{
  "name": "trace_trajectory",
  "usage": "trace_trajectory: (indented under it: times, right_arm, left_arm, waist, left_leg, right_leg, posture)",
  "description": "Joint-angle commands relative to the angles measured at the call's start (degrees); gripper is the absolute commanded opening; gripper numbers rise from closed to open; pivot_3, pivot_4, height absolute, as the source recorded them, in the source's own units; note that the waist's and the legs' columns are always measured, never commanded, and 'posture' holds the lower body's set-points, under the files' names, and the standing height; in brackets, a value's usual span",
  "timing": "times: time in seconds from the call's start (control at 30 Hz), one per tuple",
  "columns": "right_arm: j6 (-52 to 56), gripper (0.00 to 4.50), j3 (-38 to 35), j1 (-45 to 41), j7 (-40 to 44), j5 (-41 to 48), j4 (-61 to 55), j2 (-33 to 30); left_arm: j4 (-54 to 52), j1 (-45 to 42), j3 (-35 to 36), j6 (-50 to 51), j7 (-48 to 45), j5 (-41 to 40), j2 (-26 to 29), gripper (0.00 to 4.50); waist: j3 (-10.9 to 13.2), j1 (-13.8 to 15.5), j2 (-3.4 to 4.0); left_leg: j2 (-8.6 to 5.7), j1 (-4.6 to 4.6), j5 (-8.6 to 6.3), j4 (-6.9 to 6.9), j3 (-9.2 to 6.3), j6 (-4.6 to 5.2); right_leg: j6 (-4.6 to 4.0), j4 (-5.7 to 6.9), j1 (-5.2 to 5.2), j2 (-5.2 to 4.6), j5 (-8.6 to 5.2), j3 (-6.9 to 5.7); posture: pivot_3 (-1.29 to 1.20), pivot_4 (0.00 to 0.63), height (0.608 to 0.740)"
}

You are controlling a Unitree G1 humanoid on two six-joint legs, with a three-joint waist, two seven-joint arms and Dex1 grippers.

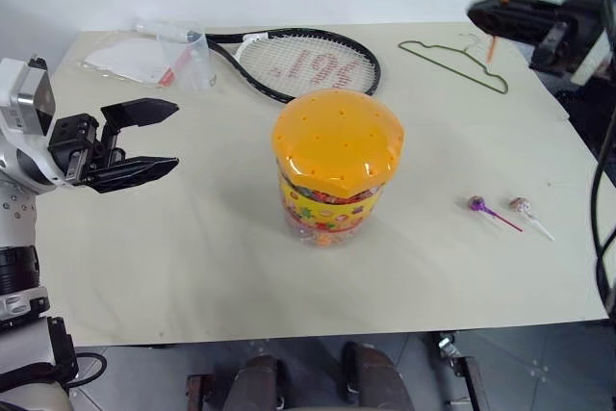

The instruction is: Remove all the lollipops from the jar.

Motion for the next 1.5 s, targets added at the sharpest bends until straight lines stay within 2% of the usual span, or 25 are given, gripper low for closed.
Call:
trace_trajectory:
  times: [0.03,0.13,0.23,0.3,0.5,0.63,0.8,0.87,0.93,1.13,1.2,1.27,1.43,1.5]
  right_arm:
    - [-1.87,0.03,-2.17,3.24,0.09,-2.93,3.75,-2.13]
    - [-3.17,0.03,-1.3,4.45,0.49,-5.04,6.94,-2.27]
    - [-10.63,0.03,5.83,4.55,1.38,-14.03,22.42,-0.76]
    - [-15.25,0.03,10.27,1.54,0.99,-19.73,33.53,1.37]
    - [-27.31,0.03,15.36,-5.44,0.18,-29.89,56.74,5.61]
    - [-31.7,0.03,14.49,-8.14,-0.7,-32.01,64.92,8.2]
    - [-34.01,0.03,13.77,-9.6,-0.49,-33.88,69.19,9.87]
    - [-34.24,0.53,13.38,-9.84,-0.22,-34.19,69.65,10.03]
    - [-34.3,1.04,12.95,-9.86,0.18,-34.34,69.67,10.11]
    - [-32.58,3.11,11.61,-8.96,4.12,-34.08,65.97,8.83]
    - [-31.28,3.76,10.79,-7.71,6.53,-33.38,61.86,7.55]
    - [-27.59,4.44,8.71,-4.8,9.63,-30.82,52.63,5.58]
    - [-13.0,4.47,1.79,9.86,17.99,-19.16,20.59,0.52]
    - [-9.07,4.47,-0.21,15.87,20.2,-15.06,11.18,-0.77]
  left_arm:
    - [-2.28,0.6,1.59,-0.8,0.4,-1.22,0.05,4.5]
    - [-2.59,0.89,1.62,-0.76,0.64,-1.28,-0.01,4.5]
    - [-3.04,1.68,1.32,-1.12,2.04,-0.04,0.28,4.5]
    - [-3.48,2.33,0.83,-1.05,3.74,1.27,0.86,4.5]
    - [-5.33,4.2,0.61,0.28,5.59,1.42,1.65,4.5]
    - [-6.59,5.78,1.49,0.71,5.73,0.52,1.92,4.5]
    - [-7.13,6.58,1.46,1.19,6.3,0.89,2.65,4.5]
    - [-7.07,6.79,1.47,1.27,6.48,1.0,2.89,4.5]
    - [-7.0,6.92,1.5,1.47,6.72,0.91,3.04,4.5]
    - [-6.32,6.24,1.45,1.17,7.53,1.2,2.91,4.5]
    - [-6.37,6.09,1.6,1.29,7.96,1.06,2.84,4.5]
    - [-6.37,6.45,1.98,1.19,8.29,1.09,3.03,4.5]
    - [-6.83,8.51,3.53,1.38,9.49,1.21,3.64,4.5]
    - [-6.4,9.44,3.9,1.3,9.58,1.39,3.83,4.5]
  waist:
    - [0.0,-0.01,0.0]
    - [0.01,-0.03,0.02]
    - [-0.05,-0.34,-0.08]
    - [-0.05,-0.8,-0.08]
    - [0.08,-1.64,0.13]
    - [0.08,-1.81,0.13]
    - [0.08,-1.95,0.13]
    - [0.08,-1.88,0.13]
    - [0.08,-1.79,0.13]
    - [0.08,-1.76,0.13]
    - [0.08,-1.7,0.13]
    - [0.08,-1.46,0.13]
    - [0.08,-1.17,0.13]
    - [0.07,-1.14,0.11]
  left_leg:
    - [0.0,0.0,0.0,0.0,0.01,0.0]
    - [0.0,0.0,0.0,0.0,0.02,0.0]
    - [0.0,0.01,0.0,0.0,0.03,0.0]
    - [0.0,0.02,0.0,0.0,0.05,0.0]
    - [0.04,-0.04,0.01,-0.08,0.05,-0.01]
    - [0.07,-0.04,0.01,-0.1,0.05,-0.01]
    - [0.08,-0.04,0.02,-0.07,0.05,-0.02]
    - [0.08,-0.04,0.02,-0.06,0.04,-0.02]
    - [0.08,-0.04,0.02,-0.06,0.03,-0.02]
    - [0.08,-0.04,0.02,-0.05,0.04,-0.03]
    - [0.08,-0.04,0.02,-0.05,0.03,-0.03]
    - [0.08,-0.05,0.01,-0.06,0.02,-0.02]
    - [0.1,-0.08,0.01,-0.02,-0.04,-0.02]
    - [0.1,-0.05,0.01,-0.02,-0.04,-0.02]
  right_leg:
    - [0.0,0.0,0.0,-0.01,0.0,0.0]
    - [0.0,0.01,-0.02,0.0,0.0,0.01]
    - [0.0,0.01,-0.03,0.03,0.0,0.01]
    - [0.0,-0.01,-0.02,0.01,0.0,0.02]
    - [0.0,-0.01,-0.1,-0.01,0.0,0.01]
    - [0.0,-0.04,-0.11,0.0,-0.01,-0.03]
    - [0.0,-0.01,-0.1,-0.01,0.0,-0.02]
    - [0.0,-0.01,-0.1,-0.01,0.0,-0.02]
    - [0.0,-0.01,-0.1,-0.02,0.0,-0.02]
    - [0.0,0.0,-0.1,-0.02,0.0,-0.02]
    - [0.0,0.0,-0.1,-0.01,0.0,-0.01]
    - [0.0,0.0,-0.1,-0.02,0.0,-0.02]
    - [0.0,0.0,-0.1,0.0,0.0,-0.05]
    - [0.0,0.01,-0.09,0.0,0.0,-0.05]
  posture:
    - [0.0,0.15,0.74]
    - [0.0,0.15,0.74]
    - [0.0,0.15,0.74]
    - [0.0,0.15,0.74]
    - [0.0,0.15,0.74]
    - [0.0,0.15,0.74]
    - [0.0,0.15,0.74]
    - [0.0,0.15,0.74]
    - [0.0,0.15,0.74]
    - [0.0,0.15,0.74]
    - [0.0,0.15,0.74]
    - [0.0,0.15,0.74]
    - [0.0,0.15,0.74]
    - [0.0,0.15,0.74]
